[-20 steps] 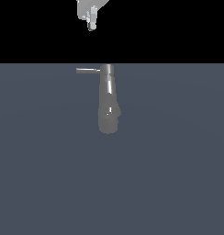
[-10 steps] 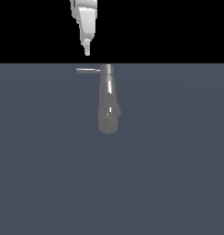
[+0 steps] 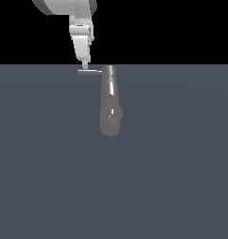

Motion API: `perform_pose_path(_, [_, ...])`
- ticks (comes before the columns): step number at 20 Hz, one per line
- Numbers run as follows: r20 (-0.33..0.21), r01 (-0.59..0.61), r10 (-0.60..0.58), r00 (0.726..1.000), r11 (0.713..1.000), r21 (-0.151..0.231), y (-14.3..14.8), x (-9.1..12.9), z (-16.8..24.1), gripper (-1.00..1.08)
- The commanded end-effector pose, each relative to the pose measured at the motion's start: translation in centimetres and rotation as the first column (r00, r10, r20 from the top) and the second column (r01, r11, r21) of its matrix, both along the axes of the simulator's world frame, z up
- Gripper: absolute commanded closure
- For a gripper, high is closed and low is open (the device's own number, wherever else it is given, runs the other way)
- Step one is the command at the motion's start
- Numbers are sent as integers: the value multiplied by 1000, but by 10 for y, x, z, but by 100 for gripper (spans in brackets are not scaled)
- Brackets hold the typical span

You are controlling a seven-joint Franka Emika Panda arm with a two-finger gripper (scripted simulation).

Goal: Turn on the faucet by rotating a designated handle.

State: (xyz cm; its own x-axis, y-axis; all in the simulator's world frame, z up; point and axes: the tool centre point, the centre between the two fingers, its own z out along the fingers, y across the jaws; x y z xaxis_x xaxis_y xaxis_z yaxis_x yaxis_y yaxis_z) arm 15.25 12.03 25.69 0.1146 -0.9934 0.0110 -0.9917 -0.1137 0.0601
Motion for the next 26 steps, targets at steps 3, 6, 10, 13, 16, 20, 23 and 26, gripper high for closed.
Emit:
perform_pose_path(3, [0,38,-38,999,999,-8,6,6,-15,108])
perform_pose_path(6, [-1,50,-50,999,999,-10,7,8,-20,108])
perform_pose_path(10, [-1,52,-52,999,999,-10,8,8,-21,108])
perform_pose_path(13, [-1,51,-51,999,999,-10,8,6,-20,108])
perform_pose_path(16, [-1,51,-51,999,999,-10,8,0,-17,108])
perform_pose_path(20, [-1,51,-51,999,999,-10,7,-7,-14,108])
perform_pose_path(23, [-1,51,-51,999,999,-10,7,-13,-11,108])
perform_pose_path(26, [-1,51,-51,999,999,-10,7,-20,-8,108])
